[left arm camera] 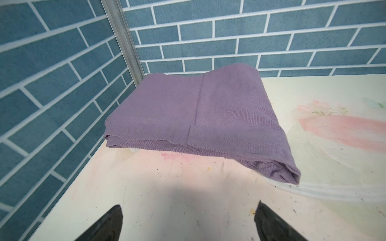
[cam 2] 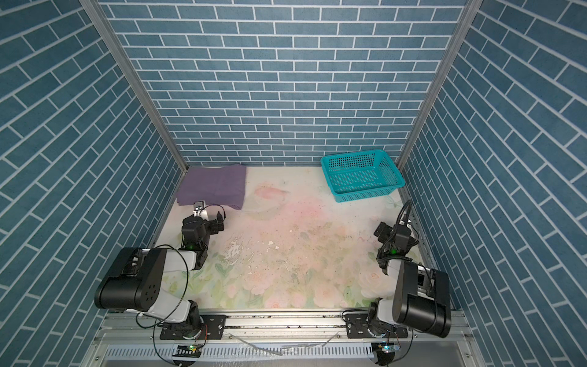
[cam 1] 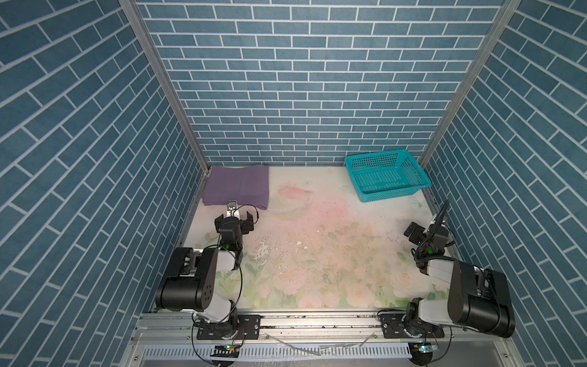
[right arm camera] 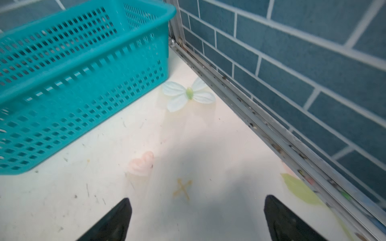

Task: Fold and stack the trousers
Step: Reset both arms

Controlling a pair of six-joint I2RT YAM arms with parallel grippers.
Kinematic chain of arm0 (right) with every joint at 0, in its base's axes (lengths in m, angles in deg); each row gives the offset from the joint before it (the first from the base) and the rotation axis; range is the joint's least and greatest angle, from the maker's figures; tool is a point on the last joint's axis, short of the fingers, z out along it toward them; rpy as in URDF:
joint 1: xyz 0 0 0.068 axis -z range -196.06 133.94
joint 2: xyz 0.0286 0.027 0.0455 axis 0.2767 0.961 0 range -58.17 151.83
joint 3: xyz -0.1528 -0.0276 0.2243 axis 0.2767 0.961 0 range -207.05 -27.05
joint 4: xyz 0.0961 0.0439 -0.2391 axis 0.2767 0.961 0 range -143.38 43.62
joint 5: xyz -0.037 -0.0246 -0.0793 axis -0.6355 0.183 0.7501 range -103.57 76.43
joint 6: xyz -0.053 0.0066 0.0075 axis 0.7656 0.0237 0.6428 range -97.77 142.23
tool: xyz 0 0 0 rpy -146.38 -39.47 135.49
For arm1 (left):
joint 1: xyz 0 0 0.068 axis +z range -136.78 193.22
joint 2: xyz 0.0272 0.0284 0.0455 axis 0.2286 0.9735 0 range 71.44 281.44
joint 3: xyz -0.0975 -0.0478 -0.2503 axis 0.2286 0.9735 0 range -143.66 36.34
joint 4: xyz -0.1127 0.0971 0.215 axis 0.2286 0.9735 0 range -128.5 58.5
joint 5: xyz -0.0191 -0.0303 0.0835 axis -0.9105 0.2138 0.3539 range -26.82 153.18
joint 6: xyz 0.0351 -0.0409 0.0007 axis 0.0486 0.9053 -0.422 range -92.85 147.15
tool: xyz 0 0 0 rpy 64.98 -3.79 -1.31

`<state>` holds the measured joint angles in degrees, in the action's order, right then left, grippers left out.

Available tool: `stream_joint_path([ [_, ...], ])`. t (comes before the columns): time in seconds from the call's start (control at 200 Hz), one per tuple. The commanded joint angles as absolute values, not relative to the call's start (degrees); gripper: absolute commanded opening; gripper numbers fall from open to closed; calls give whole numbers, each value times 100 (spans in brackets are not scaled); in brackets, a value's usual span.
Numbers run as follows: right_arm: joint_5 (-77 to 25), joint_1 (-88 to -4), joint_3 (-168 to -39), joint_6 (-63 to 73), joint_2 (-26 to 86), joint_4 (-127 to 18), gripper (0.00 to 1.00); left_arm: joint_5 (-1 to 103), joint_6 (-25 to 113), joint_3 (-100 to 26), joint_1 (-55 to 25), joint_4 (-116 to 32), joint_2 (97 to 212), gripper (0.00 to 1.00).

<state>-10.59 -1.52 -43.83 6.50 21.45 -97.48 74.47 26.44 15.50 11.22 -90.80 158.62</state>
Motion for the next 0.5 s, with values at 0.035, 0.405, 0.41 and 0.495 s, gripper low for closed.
stream_joint_path([
  [0.035,-1566,-83,-4093,412,2276,-11127,99,7420,2610,1570,1129,-9018,15854,99],
  [0.405,-4189,-256,-5348,1547,2922,-9748,99,7429,2610,1569,1133,-9018,15852,99],
  [0.41,-4179,-267,-5363,1560,2921,-9697,99,7423,2610,1569,1131,-9018,15853,99],
  [0.495,-3907,-493,-5696,1779,3012,-9092,99,7422,2607,1573,1126,-9018,15854,99],
])
